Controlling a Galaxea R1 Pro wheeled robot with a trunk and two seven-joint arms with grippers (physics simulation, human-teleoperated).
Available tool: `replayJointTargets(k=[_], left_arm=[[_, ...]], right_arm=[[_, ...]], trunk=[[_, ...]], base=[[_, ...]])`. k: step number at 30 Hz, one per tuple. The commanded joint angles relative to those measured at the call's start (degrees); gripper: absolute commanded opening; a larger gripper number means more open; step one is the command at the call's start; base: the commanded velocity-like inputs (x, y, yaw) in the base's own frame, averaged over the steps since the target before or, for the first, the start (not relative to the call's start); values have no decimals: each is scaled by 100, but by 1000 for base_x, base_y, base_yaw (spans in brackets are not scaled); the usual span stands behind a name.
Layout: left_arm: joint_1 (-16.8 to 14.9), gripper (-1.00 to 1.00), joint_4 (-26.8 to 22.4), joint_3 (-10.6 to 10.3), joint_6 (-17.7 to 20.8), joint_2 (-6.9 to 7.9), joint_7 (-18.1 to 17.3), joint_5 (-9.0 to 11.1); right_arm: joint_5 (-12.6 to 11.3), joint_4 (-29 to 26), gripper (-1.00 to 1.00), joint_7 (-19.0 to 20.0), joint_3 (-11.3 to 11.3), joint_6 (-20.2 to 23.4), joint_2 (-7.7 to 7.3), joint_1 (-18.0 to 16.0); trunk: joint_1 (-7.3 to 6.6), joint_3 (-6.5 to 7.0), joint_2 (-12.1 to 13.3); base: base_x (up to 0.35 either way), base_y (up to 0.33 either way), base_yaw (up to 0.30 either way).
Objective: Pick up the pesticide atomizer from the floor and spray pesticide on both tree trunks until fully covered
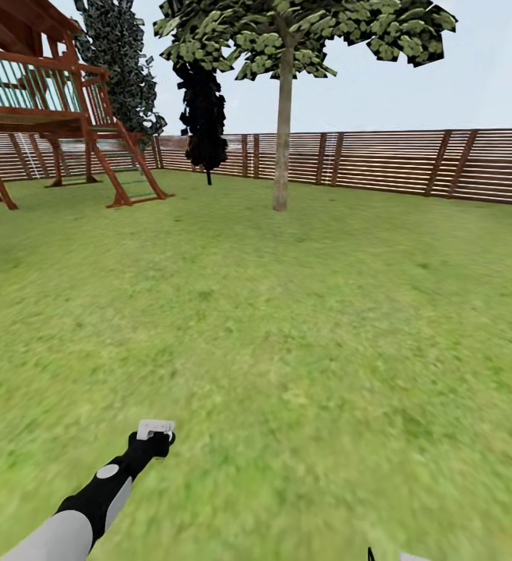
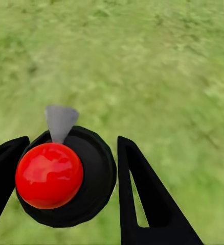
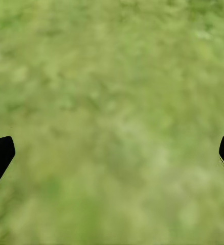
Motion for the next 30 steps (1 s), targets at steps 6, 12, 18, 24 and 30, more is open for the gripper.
replayJointTargets(k=[6,12,18,24,30], left_arm=[[3,-100,-3,3,7,0,1,3],[0,-100,-3,3,1,0,1,-1],[-1,-100,-4,3,-1,0,1,3],[-1,-100,-4,3,-1,0,1,-1],[1,-100,-4,3,-1,0,1,-2]], right_arm=[[0,0,100,0,0,0,0,0],[0,0,100,0,0,0,0,0],[0,0,100,0,0,0,0,0],[0,0,100,0,0,0,0,0],[0,0,100,0,0,0,0,0]], trunk=[[0,0,0],[0,0,0],[0,0,0],[0,0,0],[0,0,0]], base=[[331,-110,0],[331,-110,0],[331,-110,0],[331,-110,0],[331,-110,0]])
